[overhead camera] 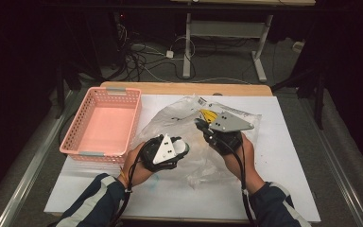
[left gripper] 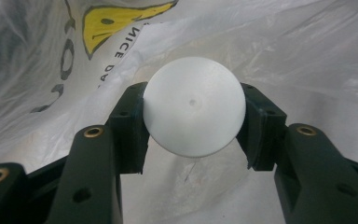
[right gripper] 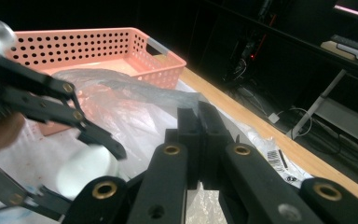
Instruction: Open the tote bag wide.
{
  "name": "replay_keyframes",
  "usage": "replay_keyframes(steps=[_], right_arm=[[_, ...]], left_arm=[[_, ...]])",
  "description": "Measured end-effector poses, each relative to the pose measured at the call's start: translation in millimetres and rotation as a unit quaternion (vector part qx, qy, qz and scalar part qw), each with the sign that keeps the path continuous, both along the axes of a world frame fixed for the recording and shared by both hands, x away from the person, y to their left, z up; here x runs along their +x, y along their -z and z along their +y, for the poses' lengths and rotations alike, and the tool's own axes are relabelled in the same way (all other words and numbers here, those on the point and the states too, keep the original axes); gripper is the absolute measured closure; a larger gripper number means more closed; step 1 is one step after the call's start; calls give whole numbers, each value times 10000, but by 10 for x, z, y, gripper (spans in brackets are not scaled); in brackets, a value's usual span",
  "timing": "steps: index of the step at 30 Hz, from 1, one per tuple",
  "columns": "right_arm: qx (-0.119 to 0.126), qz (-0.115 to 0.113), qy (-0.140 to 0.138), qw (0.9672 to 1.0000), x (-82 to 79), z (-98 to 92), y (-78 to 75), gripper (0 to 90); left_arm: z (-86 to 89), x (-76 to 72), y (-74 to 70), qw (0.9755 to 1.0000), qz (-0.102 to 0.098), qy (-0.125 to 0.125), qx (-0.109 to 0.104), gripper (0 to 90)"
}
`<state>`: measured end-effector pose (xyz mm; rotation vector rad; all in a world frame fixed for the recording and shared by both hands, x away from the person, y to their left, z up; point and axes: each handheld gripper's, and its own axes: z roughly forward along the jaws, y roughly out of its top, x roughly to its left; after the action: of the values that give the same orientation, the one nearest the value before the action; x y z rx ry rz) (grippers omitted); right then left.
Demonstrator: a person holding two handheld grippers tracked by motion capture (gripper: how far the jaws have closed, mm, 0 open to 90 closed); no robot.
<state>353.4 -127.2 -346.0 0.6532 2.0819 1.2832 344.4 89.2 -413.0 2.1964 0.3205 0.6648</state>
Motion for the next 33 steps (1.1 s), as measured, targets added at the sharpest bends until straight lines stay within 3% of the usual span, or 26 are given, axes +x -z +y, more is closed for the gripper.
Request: replay_keyframes(steps=[2,4,9,11,12,18,19,20,21,22,24,26,28,30,33], right_arm=[[39,38,44,10000,17,-8,-10,900],[85,95,95,9999,40,-7,-40,900],[181,29,143,9997,63,22,-125,900],[205,31,137,9997,65,31,-123,900],[199,27,139,9997,67,29,-118,900],[195,71,100,9997,60,18,-109,900],[190,73,101,9997,60,18,-104,900],[189,81,98,9997,63,17,-97,900],[183,91,95,9997,68,17,-86,900],[162,110,93,9998,74,19,-75,900],[134,139,90,9998,89,25,-47,900],[101,156,81,9998,99,29,-24,900],[72,173,107,9998,108,26,-9,900],[48,178,119,9998,120,10,3,900],[25,208,171,9996,134,-19,16,900]], left_arm=[[-24,55,30,10000,76,-24,-56,483],[-63,114,62,10000,34,-55,19,483],[-186,297,187,9997,136,-131,149,483],[-240,372,266,9994,232,-214,110,483],[-262,420,300,9991,237,-245,257,482],[-346,626,517,9951,507,-775,350,481],[-336,686,516,9964,553,-462,447,480],[-326,728,502,9968,500,-380,499,480],[-338,708,520,9955,671,-606,286,479],[-349,702,522,9947,689,-729,232,477],[-363,691,511,9949,640,-724,300,459],[-373,654,470,9958,515,-662,362,338],[-368,567,402,9970,341,-560,413,315],[-341,419,339,9971,184,-696,266,307],[-235,240,222,9976,-34,-612,314,306]])
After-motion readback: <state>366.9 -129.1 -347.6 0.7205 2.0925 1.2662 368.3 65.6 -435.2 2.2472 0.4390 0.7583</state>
